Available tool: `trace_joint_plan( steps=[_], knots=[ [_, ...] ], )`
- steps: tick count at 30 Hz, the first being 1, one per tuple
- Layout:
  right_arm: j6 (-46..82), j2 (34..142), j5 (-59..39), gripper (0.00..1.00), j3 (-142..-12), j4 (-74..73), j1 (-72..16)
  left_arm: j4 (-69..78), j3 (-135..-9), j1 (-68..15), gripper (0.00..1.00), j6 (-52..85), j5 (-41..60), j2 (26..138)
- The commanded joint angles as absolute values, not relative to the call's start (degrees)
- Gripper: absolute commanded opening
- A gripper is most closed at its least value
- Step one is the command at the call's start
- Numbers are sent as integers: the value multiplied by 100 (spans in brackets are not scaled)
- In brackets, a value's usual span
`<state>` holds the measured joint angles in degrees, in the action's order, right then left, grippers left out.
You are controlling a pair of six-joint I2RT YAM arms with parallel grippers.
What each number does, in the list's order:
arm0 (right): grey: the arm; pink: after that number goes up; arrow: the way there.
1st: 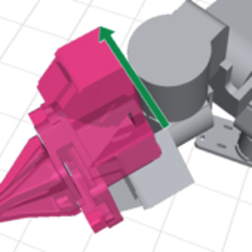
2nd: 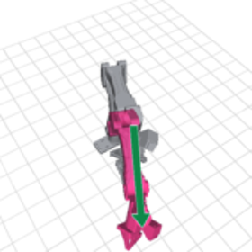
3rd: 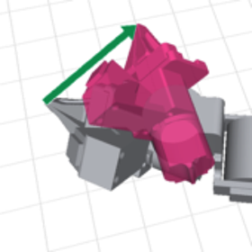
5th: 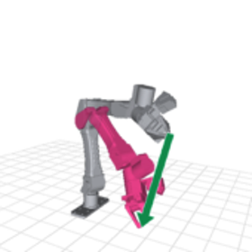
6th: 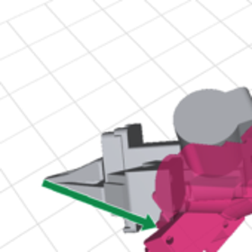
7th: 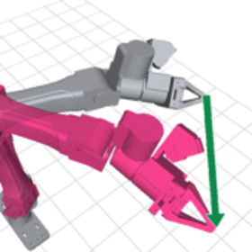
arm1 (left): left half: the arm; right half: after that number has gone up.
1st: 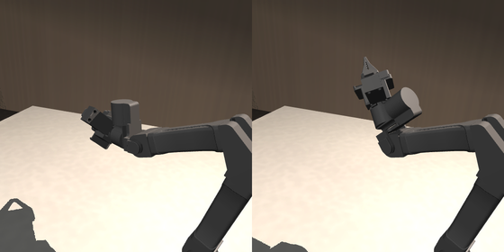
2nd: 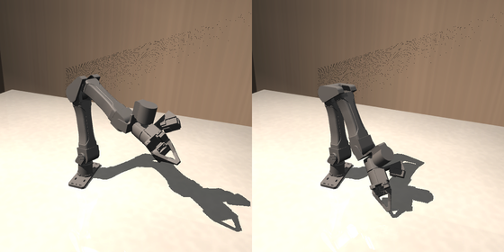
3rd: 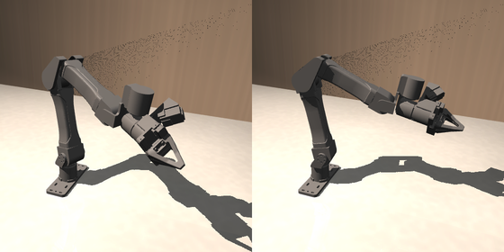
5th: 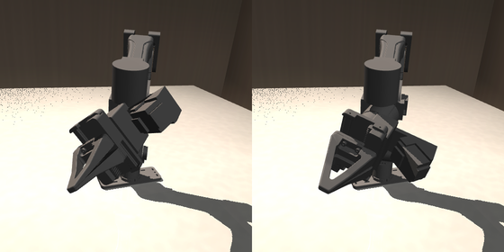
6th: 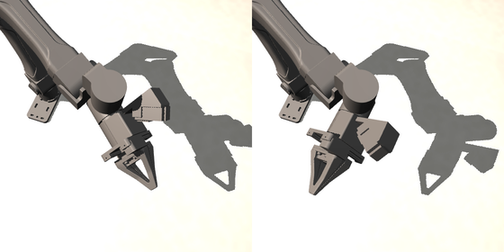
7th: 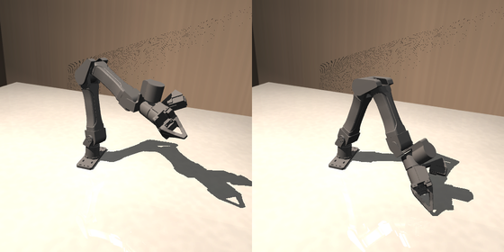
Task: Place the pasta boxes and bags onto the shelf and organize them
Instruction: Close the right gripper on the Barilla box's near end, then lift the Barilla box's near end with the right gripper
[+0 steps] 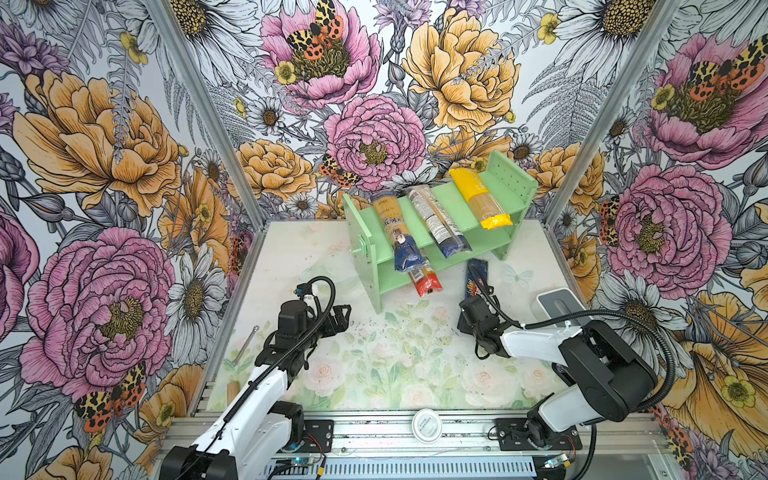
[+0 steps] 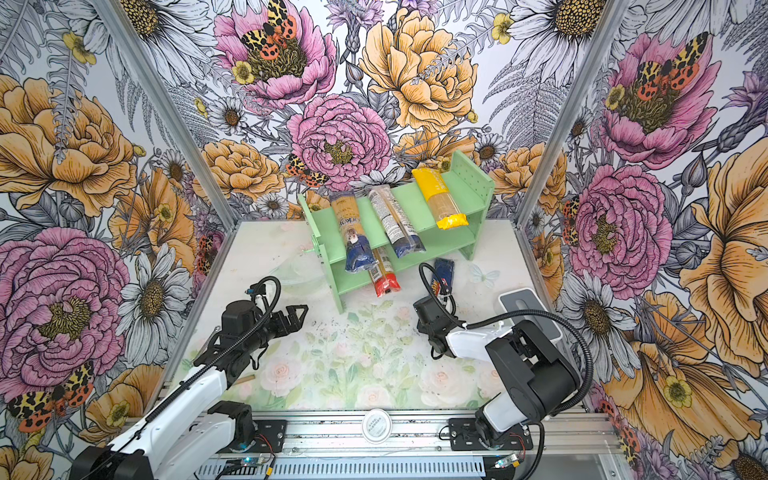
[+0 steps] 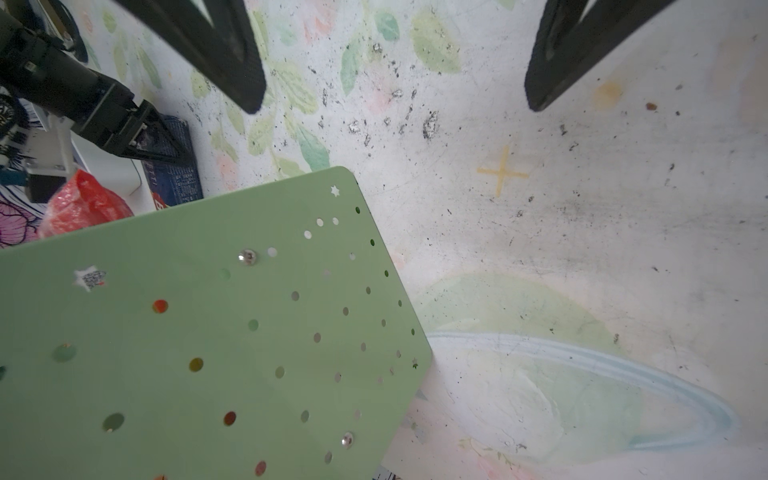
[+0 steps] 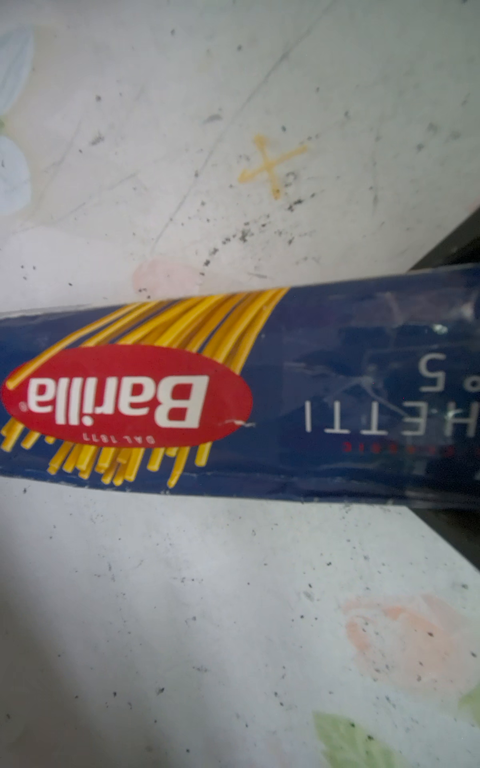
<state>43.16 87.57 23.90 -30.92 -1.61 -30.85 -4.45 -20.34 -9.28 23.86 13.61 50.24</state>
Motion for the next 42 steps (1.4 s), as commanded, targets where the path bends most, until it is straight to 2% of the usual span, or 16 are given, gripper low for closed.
trace_joint_plan(
  steps=[1,11,16,29,42],
  knots=[
    [4489,8956,2161,59,-3084,-223,-3162,-360,-2030,-906,99,2380,1389,4979],
    [4308,8358,2265,13,-2857,-189,-3166,-382,-2040,-904,99,2375,1382,4931],
    [4124,7830,2277,1,-2723,-93,-3160,-363,-2039,-905,99,2374,1399,4948],
    [3516,6061,1709,0,-2862,1192,-2742,-299,-2044,-902,99,2373,1424,5025],
    [3077,5538,862,0,-3442,2182,-2269,-280,-2057,-896,99,2377,1431,5080]
  ],
)
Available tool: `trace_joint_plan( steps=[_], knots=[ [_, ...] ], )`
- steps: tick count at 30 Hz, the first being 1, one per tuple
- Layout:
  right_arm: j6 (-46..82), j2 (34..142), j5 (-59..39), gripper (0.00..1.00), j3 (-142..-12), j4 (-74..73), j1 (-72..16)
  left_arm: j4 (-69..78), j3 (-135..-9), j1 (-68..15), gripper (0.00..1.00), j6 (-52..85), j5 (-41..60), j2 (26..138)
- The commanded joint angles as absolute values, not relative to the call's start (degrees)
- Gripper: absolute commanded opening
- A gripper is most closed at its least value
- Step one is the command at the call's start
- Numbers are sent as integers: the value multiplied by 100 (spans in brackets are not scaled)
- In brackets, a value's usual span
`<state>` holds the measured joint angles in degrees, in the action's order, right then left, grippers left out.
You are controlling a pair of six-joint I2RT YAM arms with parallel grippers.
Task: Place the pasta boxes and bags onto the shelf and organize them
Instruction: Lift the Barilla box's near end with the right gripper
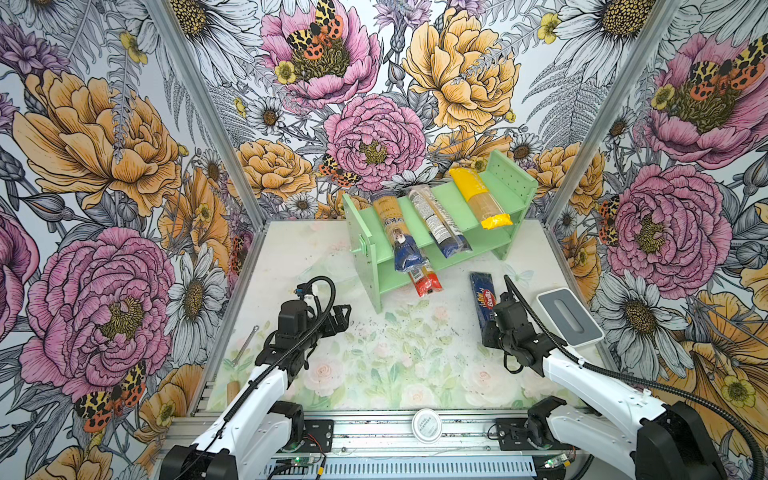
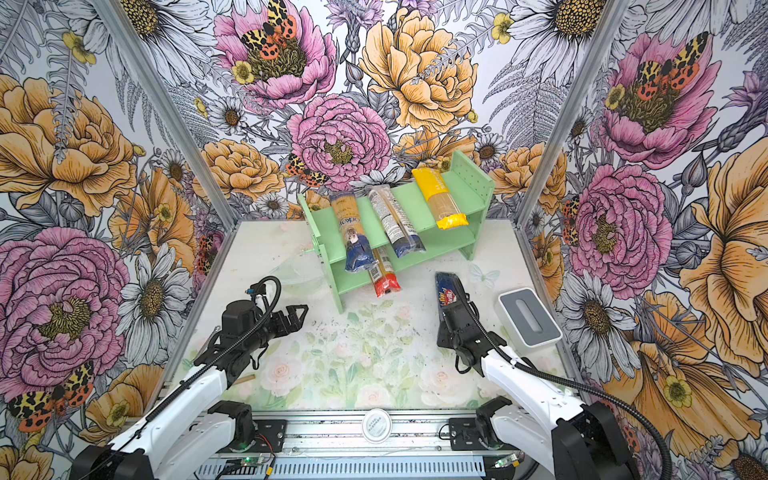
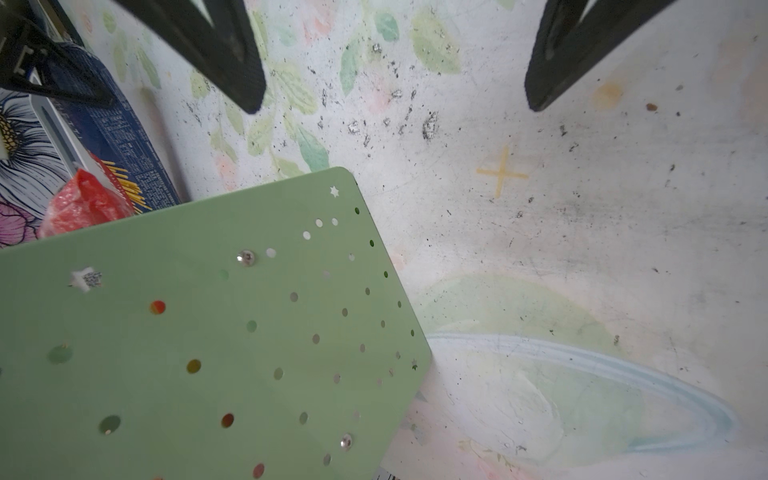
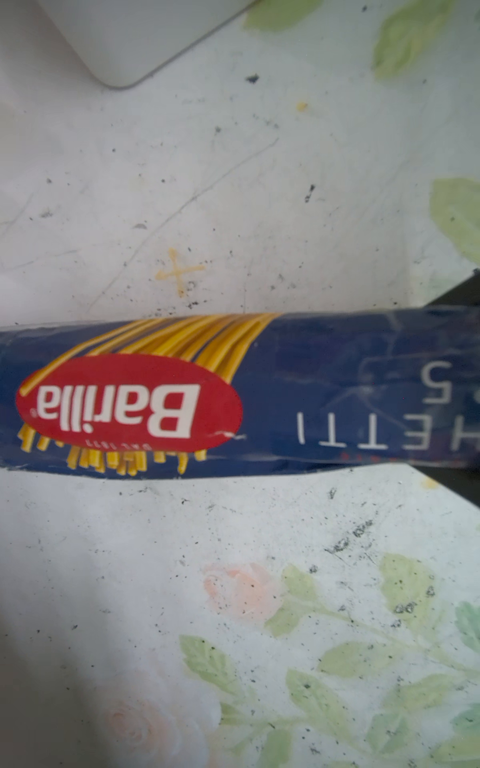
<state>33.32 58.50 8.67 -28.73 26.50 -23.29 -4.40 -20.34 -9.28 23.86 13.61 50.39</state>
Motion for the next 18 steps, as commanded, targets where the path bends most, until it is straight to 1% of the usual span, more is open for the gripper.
trace_joint_plan(
  steps=[1,9,18],
  knots=[
    [3046,5506,823,0,-3485,2250,-2257,-278,-2061,-899,99,2373,1440,5088],
    [2989,5095,591,0,-3611,2513,-2066,-291,-2074,-892,99,2365,1438,5098],
    [2797,4568,614,0,-3724,2823,-1967,-292,-2074,-894,99,2364,1440,5106]
  ],
)
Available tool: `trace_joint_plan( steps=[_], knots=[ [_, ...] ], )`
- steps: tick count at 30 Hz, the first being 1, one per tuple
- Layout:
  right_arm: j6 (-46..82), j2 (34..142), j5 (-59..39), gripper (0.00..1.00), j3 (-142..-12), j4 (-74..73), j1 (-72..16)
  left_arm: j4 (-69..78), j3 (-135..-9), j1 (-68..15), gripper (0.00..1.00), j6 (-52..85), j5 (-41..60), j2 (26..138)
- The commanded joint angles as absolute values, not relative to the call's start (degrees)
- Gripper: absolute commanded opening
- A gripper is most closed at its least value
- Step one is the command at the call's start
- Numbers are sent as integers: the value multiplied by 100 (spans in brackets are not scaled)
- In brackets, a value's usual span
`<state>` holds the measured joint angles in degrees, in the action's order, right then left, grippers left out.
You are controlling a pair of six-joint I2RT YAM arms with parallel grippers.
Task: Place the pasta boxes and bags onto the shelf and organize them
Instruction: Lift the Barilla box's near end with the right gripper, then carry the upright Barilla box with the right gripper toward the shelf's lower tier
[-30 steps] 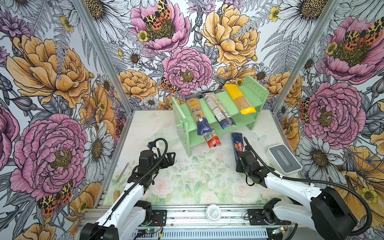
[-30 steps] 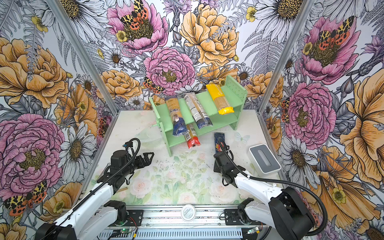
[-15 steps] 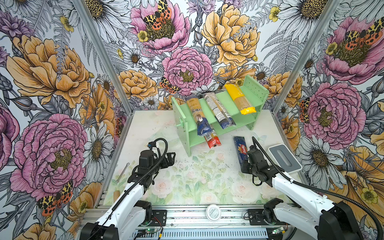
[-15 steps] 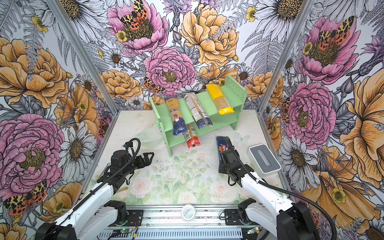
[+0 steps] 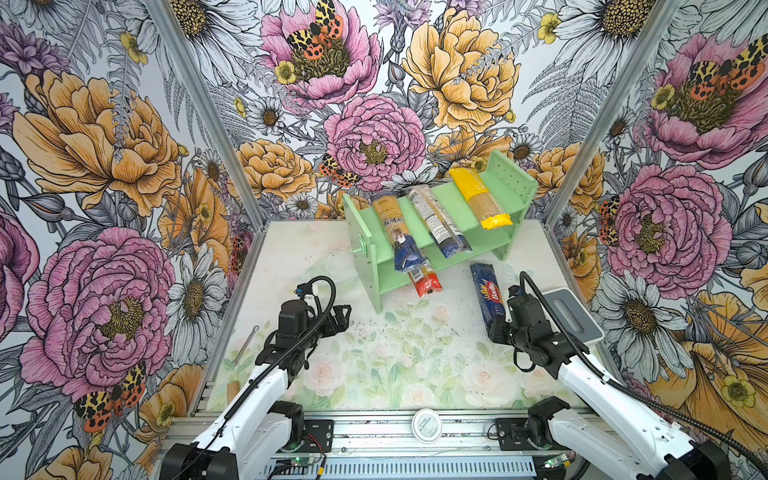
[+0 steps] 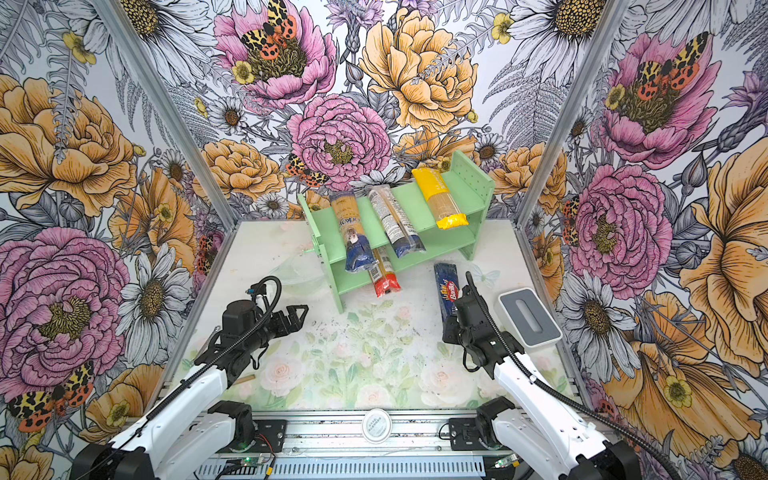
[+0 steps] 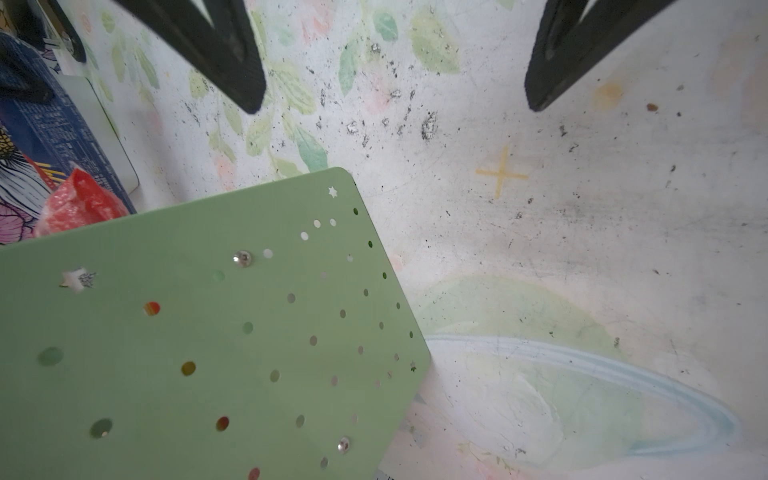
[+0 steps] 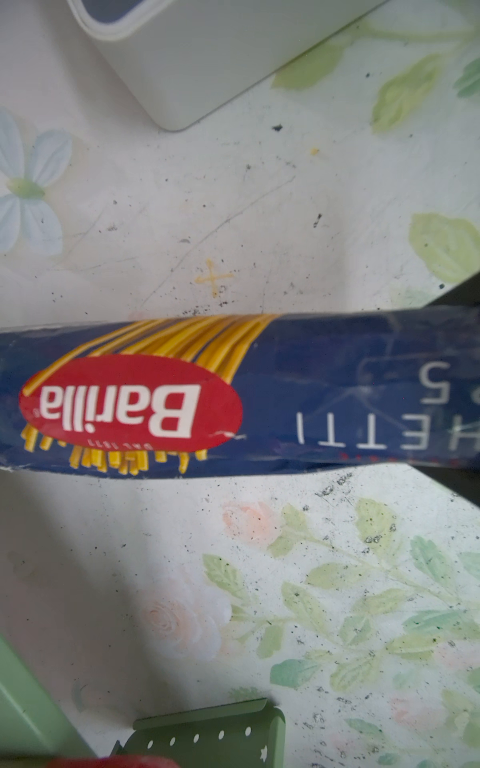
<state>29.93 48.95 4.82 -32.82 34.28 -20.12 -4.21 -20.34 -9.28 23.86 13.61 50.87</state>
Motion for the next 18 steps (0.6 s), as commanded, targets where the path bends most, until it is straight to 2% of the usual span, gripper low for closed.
trace_joint_plan(
  steps=[1,18],
  knots=[
    [2771,4520,616,0,-3751,2878,-1954,-298,-2075,-904,99,2365,1437,5106],
    [2460,4058,912,0,-4395,3525,-1915,-285,-2062,-901,99,2370,1442,5080]
  ],
)
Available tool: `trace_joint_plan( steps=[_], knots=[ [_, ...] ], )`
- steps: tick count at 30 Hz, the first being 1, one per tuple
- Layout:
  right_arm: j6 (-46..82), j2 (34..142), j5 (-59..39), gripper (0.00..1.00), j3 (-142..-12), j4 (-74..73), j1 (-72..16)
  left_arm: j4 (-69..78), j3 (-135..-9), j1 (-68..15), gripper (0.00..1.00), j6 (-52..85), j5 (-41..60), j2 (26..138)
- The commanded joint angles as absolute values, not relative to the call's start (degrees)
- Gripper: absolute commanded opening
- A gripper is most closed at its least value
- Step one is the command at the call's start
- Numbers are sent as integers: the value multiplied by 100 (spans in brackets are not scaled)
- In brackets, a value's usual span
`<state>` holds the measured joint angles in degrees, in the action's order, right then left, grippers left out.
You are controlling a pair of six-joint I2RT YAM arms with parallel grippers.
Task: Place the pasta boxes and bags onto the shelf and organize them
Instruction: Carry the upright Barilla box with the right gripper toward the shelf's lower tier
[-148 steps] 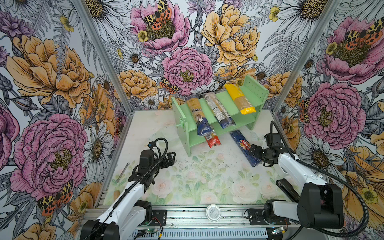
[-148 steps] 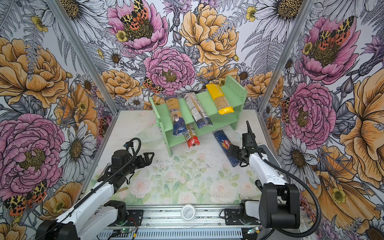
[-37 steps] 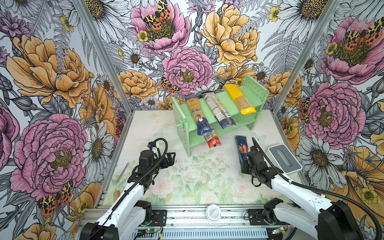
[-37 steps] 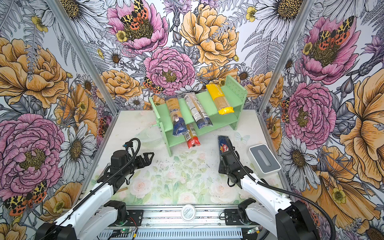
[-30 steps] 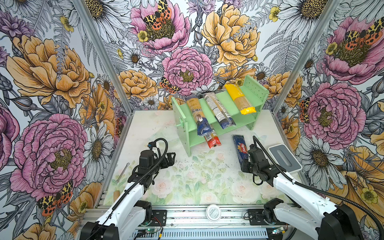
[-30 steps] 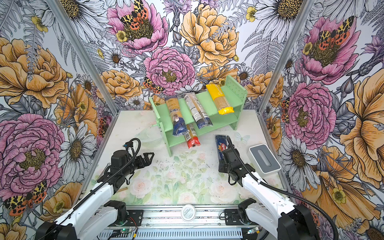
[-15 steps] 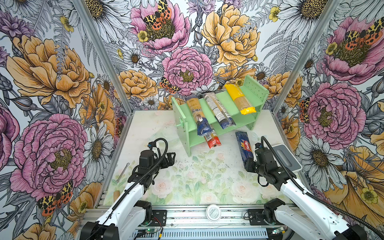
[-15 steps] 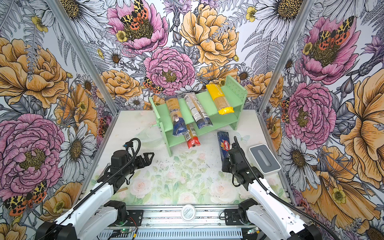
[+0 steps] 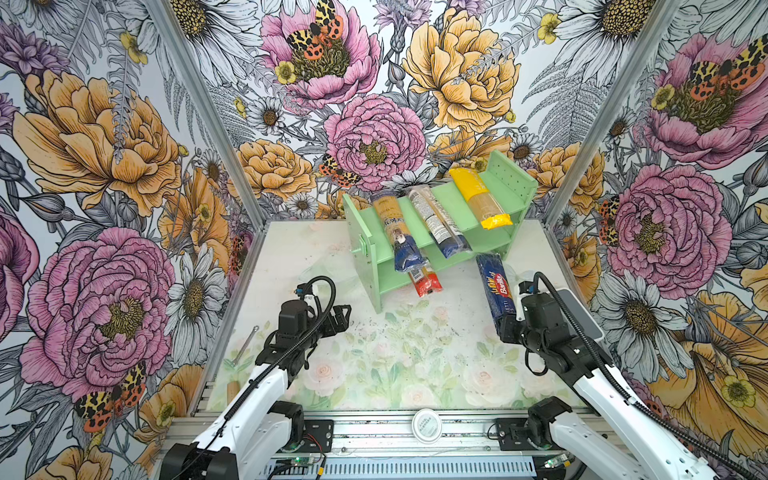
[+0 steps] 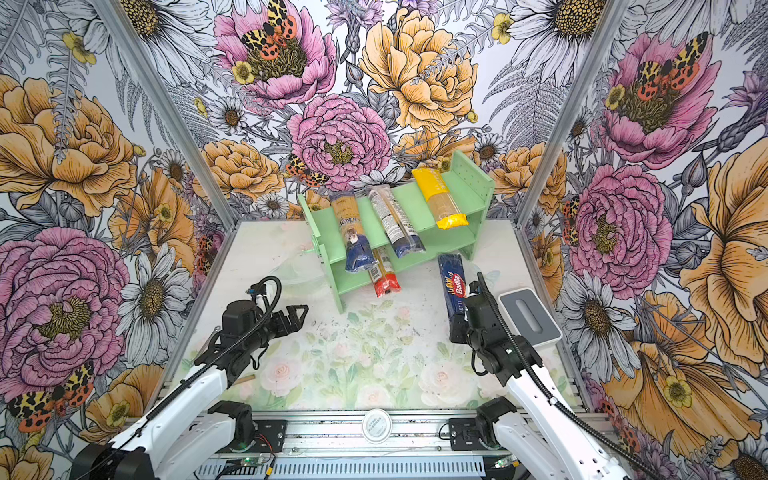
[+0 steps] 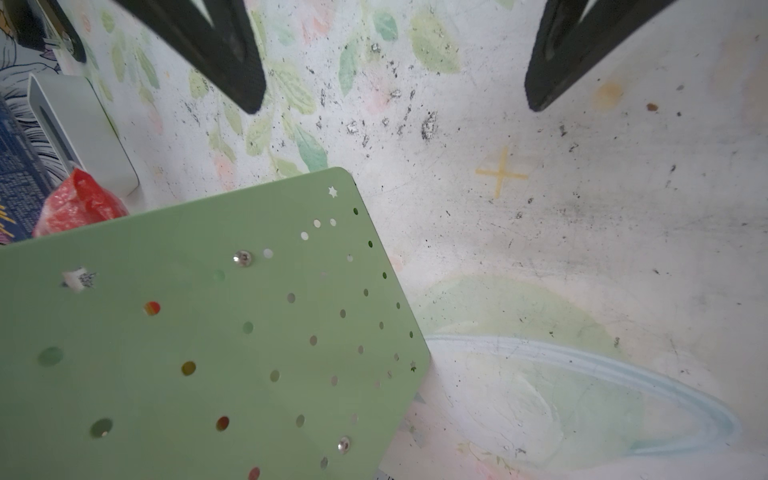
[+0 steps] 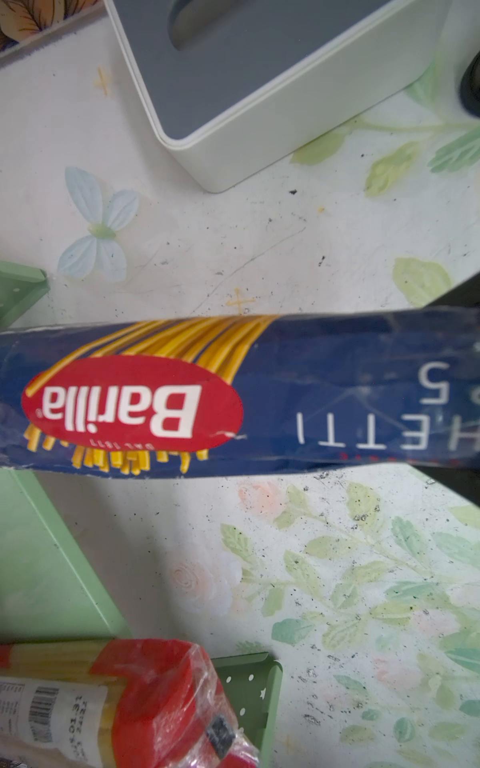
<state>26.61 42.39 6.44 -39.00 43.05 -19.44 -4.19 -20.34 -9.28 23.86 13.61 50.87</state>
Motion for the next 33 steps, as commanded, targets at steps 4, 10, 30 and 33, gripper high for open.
trace_joint_plan(
  steps=[4,10,30,33],
  knots=[
    [2300,4169,978,0,-4549,3524,-1916,-280,-2074,-902,99,2380,1473,5097],
    [2094,4369,996,0,-4780,3388,-1908,-300,-2052,-901,99,2391,1471,5037],
    [832,5421,647,0,-4632,1475,-1744,-353,-2096,-905,99,2391,1471,4966],
    [725,5536,580,0,-4559,1200,-1679,-368,-2101,-903,99,2390,1462,4966]
  ],
)
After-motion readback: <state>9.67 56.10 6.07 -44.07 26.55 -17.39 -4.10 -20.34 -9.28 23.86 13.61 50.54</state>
